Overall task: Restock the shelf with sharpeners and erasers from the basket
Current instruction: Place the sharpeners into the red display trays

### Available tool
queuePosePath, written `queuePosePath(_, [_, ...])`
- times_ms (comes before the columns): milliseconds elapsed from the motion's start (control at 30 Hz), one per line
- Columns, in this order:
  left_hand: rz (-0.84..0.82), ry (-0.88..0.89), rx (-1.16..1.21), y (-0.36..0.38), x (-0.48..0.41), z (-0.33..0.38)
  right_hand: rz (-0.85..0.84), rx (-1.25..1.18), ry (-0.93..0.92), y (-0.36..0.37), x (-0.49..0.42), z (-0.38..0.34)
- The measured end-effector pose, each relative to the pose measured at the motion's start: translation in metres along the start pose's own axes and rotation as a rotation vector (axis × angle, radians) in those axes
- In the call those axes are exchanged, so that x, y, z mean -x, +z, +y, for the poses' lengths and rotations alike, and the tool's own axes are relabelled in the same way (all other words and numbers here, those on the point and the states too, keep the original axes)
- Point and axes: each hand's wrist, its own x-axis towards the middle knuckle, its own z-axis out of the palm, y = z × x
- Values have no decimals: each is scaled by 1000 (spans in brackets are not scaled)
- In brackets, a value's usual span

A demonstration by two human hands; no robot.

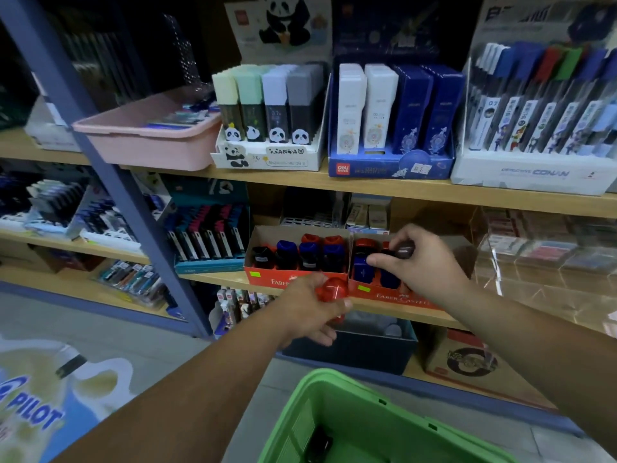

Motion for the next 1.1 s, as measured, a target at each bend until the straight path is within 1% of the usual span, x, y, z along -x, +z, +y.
queuePosePath(33, [34, 41, -54, -3, -1, -4, -53, -112, 41, 5, 0, -7])
queuePosePath(100, [131, 112, -91, -14, -2, -9, -183, -232, 132, 20, -6, -22])
queuePosePath(167, [299, 113, -65, -30, -5, -10, -298, -355, 201, 34, -15, -38])
queuePosePath(233, [491, 106, -21, -48, -6, -10, -361, -436, 206, 46, -26, -52])
queuePosePath(267, [559, 125, -17, -58, -8, -10, -369, -450, 192, 52, -32, -57])
queuePosePath(333, [634, 213, -95, -82, -13, -12, -309, -413, 126, 65, -42, -61])
queuePosePath(400, [644, 289, -194, -104, -19, -13, -173, -417, 64, 75, -50, -58])
queuePosePath(467, [640, 334, -243, -120, -30, -14, -72, -465, 28, 83, -55, -51])
queuePosePath(567, [674, 376, -243, -126, -46, -8, -16, -436, -32, 87, -61, -37])
queuePosePath(667, [737, 443, -269, -129, -64, 0, -25, -478, -38, 91, -66, -33])
queuePosePath(733, [699, 450, -323, -132, -76, 2, -27, -496, -30, 94, -69, -31])
queuePosePath(833, [545, 374, -432, -133, -92, 2, -12, -502, -14, 96, -74, -29])
queuePosePath(967, [382, 311, -477, -126, -100, -9, -7, -559, 36, 96, -76, -27])
queuePosePath(1100, [303, 353, -531, -118, -99, -11, 7, -513, -2, 95, -77, -25])
